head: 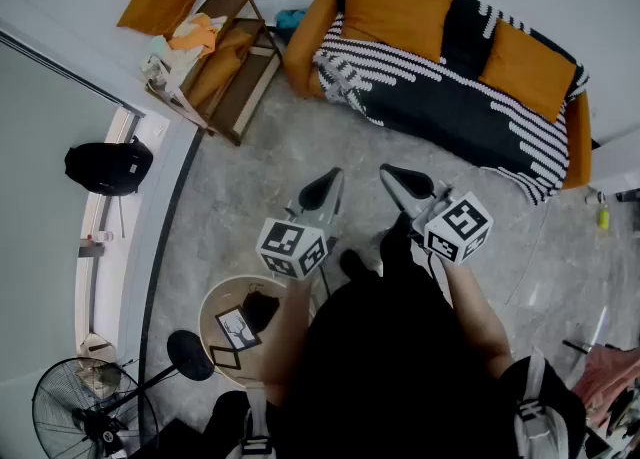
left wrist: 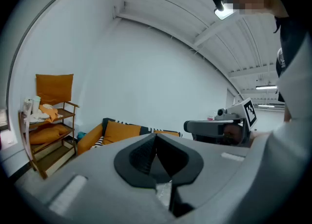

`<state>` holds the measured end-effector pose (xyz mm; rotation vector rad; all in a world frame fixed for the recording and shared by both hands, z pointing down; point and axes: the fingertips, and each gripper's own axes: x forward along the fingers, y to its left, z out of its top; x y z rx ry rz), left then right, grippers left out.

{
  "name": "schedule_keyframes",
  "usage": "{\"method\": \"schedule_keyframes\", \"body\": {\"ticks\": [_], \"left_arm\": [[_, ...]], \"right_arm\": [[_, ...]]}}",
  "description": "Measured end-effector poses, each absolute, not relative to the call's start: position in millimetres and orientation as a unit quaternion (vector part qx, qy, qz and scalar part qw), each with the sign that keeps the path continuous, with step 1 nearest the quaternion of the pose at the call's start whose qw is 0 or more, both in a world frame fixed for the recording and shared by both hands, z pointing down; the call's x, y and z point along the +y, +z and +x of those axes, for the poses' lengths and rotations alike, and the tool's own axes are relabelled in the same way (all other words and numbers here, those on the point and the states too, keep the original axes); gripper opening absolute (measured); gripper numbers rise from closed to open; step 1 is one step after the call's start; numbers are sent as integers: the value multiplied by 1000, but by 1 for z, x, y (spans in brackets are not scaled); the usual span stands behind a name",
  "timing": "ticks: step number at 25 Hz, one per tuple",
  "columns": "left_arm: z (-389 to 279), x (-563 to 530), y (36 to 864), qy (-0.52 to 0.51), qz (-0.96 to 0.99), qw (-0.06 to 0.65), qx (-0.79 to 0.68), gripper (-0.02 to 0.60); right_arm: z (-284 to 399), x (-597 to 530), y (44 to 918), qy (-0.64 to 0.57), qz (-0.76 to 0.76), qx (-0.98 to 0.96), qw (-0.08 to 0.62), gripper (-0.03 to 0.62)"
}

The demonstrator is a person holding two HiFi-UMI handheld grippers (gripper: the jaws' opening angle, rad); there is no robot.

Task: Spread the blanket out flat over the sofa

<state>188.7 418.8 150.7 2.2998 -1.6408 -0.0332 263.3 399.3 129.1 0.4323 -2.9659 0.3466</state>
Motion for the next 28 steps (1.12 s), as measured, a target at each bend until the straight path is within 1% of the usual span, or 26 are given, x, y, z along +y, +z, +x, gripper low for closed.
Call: {"method": "schedule_keyframes", "body": {"ticks": [14, 23, 28], "left_arm": [[187, 423, 154, -14, 802, 156, -577, 11], [173, 432, 159, -10, 800, 160, -579, 11], [156, 432, 170, -7, 793, 175, -584, 11]], "right_arm": [[264, 398, 134, 101, 149, -981, 71, 3], [250, 402, 143, 99, 143, -981, 86, 3], [237, 396, 149, 102, 143, -980, 94, 3]]}}
